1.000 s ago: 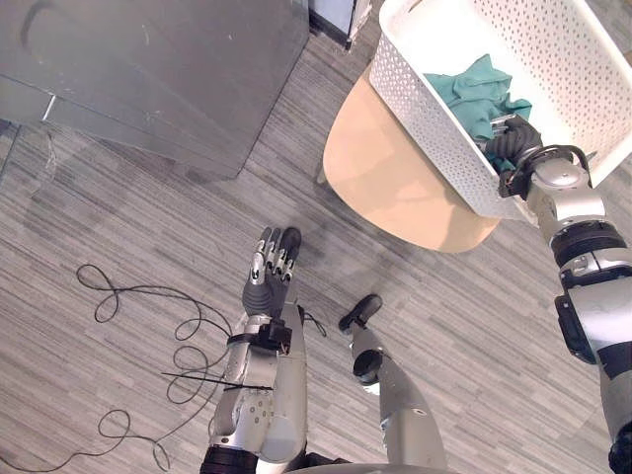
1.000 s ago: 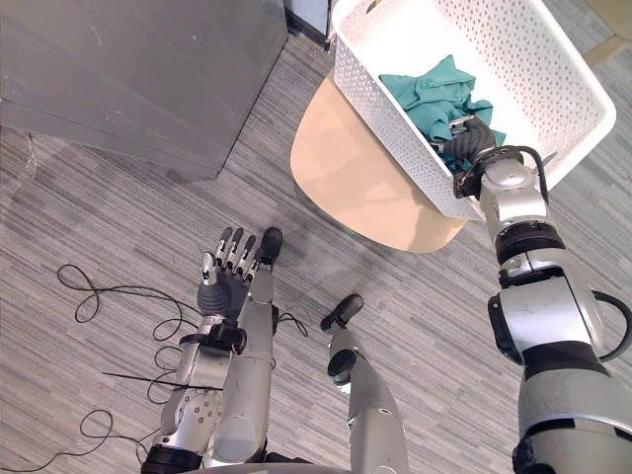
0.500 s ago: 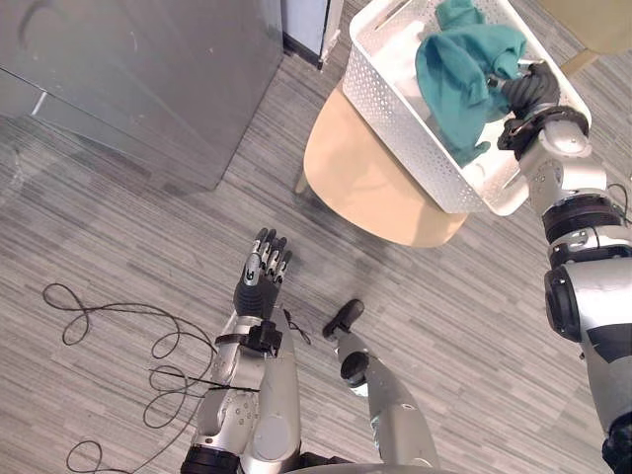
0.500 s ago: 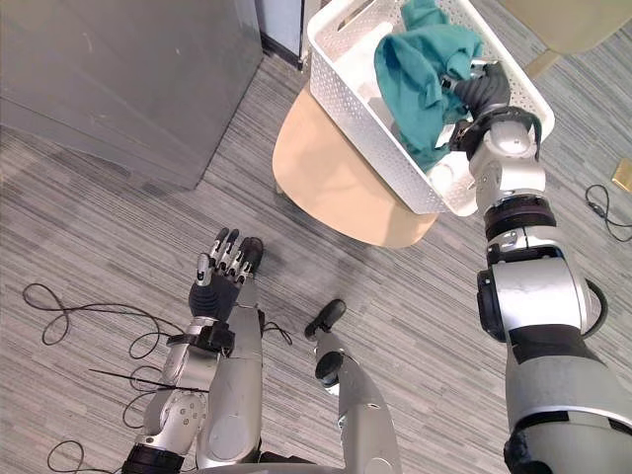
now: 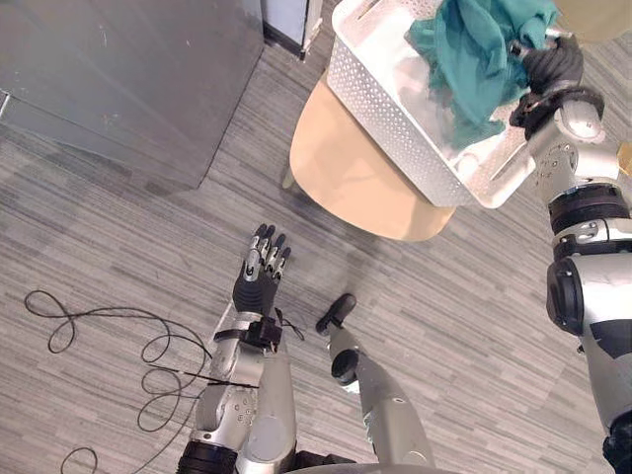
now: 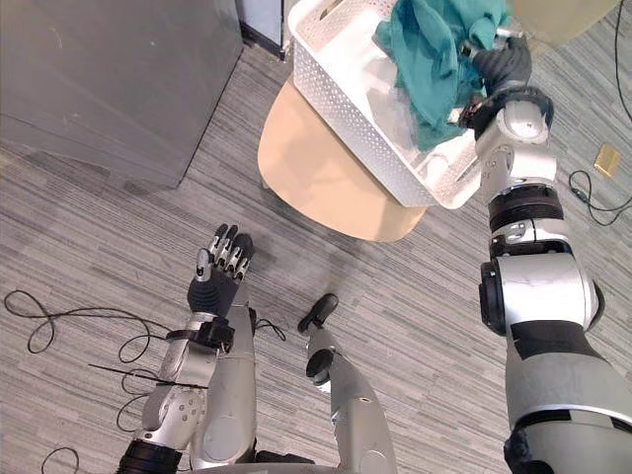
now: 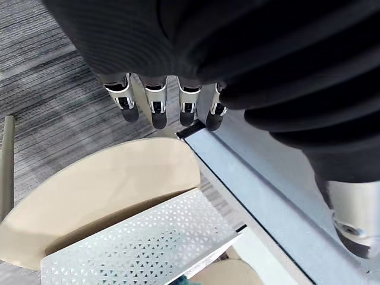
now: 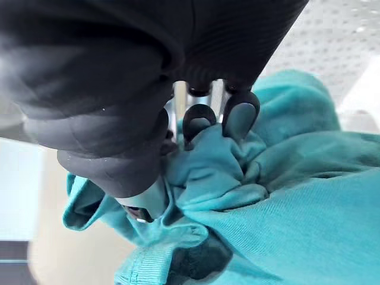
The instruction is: Pick up the laundry basket with both hands and put the clothes into the washing machine.
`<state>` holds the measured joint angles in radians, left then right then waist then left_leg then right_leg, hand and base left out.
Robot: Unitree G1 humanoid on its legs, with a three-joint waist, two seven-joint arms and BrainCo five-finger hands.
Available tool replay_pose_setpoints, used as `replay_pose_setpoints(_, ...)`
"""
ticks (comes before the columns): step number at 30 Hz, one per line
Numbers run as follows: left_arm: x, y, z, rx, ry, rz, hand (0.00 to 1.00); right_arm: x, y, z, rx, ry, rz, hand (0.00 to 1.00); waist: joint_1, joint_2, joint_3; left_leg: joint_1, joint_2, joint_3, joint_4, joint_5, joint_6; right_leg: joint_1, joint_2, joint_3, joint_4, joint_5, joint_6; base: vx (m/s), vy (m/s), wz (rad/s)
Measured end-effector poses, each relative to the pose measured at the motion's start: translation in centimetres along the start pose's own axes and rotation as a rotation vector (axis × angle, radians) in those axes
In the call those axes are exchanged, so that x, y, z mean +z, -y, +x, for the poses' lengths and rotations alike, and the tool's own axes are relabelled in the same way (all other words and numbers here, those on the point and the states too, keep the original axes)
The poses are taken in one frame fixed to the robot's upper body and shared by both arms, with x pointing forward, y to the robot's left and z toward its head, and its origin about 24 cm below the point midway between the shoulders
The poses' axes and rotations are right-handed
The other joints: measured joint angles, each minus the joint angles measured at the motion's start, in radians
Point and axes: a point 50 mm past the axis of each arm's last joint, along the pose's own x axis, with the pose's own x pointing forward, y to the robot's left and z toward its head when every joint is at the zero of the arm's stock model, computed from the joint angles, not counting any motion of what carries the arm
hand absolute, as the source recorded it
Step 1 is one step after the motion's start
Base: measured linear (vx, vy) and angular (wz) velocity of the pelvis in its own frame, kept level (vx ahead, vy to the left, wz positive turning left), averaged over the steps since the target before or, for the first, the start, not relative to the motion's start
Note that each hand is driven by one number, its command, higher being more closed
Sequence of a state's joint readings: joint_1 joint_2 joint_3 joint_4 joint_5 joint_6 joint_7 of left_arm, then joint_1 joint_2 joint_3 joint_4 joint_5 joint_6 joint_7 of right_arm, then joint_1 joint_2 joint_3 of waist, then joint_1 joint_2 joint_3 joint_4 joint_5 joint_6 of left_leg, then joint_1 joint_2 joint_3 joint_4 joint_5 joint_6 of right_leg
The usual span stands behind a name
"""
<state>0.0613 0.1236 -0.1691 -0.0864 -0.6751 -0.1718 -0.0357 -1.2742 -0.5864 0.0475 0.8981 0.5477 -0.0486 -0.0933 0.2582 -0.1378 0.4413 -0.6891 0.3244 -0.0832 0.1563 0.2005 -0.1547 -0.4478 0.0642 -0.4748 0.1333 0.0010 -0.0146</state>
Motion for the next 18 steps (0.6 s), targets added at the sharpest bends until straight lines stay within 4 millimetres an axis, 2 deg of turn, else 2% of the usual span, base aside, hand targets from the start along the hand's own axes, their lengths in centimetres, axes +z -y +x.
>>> replay_pose_setpoints(1, 0.5, -0.1, 0.0, -0.009, 0.012, 0.052, 0.0, 1.2, -0.5, -0.2, 0.029, 0.076, 0.011, 1.0, -0.004, -0.005, 0.004, 0.029, 0.003, 0.014, 0.001, -0.007, -0.001, 0.022, 0.001, 0.013, 0.001, -0.001, 0.001, 0.11, -0.001, -0.14)
replay_pose_setpoints(4, 2.5, 0.6, -0.2, -0.051, 0.091, 0.15, 0.0, 3.0, -0.3, -1.4, 0.037, 0.216, 0.037, 1.0, -0.03, -0.007, 0.003, 0.113, -0.006, 0.024, 0.001, -0.025, -0.006, 0.1, -0.005, 0.023, 0.005, -0.015, 0.012, 0.12, -0.005, 0.05)
replay_pose_setpoints(6, 3.4, 0.8, -0.3, -0.068, 0.131, 0.203, 0.0, 3.0, 0.3, -2.4, 0.038, 0.272, 0.013, 1.0, -0.049, -0.007, 0.0, 0.169, -0.02, 0.033, -0.005, -0.037, 0.002, 0.148, -0.02, 0.024, 0.013, -0.031, 0.011, 0.1, 0.011, 0.17)
replay_pose_setpoints(8, 3.9, 0.8, -0.5, -0.079, 0.154, 0.266, 0.0, 2.2, 0.9, -3.6, 0.045, 0.287, -0.021, 1.0, -0.074, -0.01, -0.022, 0.213, -0.039, 0.044, -0.024, -0.038, 0.005, 0.177, -0.042, 0.023, 0.03, -0.049, 0.02, 0.1, 0.031, 0.18)
replay_pose_setpoints(9, 4.0, 0.8, -0.5, -0.09, 0.154, 0.314, 0.0, 1.2, 1.3, -4.5, 0.059, 0.272, -0.044, 1.0, -0.081, -0.014, -0.061, 0.23, -0.05, 0.06, -0.038, -0.04, 0.008, 0.18, -0.055, 0.032, 0.033, -0.051, 0.021, 0.08, 0.044, -0.02)
replay_pose_setpoints(12, 4.9, 1.3, -0.2, -0.114, 0.194, 0.386, 0.0, -0.7, 1.2, -5.9, 0.116, 0.235, -0.057, 1.0, -0.089, -0.012, -0.09, 0.283, -0.067, 0.087, -0.057, -0.042, 0.012, 0.216, -0.074, 0.043, 0.028, -0.052, 0.023, 0.1, 0.036, -0.03)
replay_pose_setpoints(13, 5.5, 1.7, 0.1, -0.132, 0.224, 0.413, 0.0, -2.0, 0.9, -6.8, 0.156, 0.2, -0.05, 1.0, -0.103, -0.011, -0.11, 0.313, -0.076, 0.093, -0.068, -0.044, 0.016, 0.243, -0.081, 0.046, 0.017, -0.053, 0.025, 0.06, 0.015, 0.04)
replay_pose_setpoints(15, 6.1, 2.1, 0.7, -0.161, 0.247, 0.476, 0.0, -3.0, 0.3, -8.0, 0.223, 0.181, -0.046, 1.0, -0.112, -0.011, -0.15, 0.347, -0.082, 0.108, -0.091, -0.044, 0.016, 0.266, -0.085, 0.056, 0.004, -0.053, 0.027, 0.07, 0.013, -0.04)
replay_pose_setpoints(18, 7.1, 2.6, 1.5, -0.212, 0.279, 0.614, 0.0, -3.2, -1.3, -9.9, 0.373, 0.19, -0.029, 1.0, -0.138, -0.01, -0.21, 0.389, -0.084, 0.127, -0.12, -0.044, 0.016, 0.294, -0.084, 0.07, -0.017, -0.051, 0.03, 0.07, -0.002, -0.11)
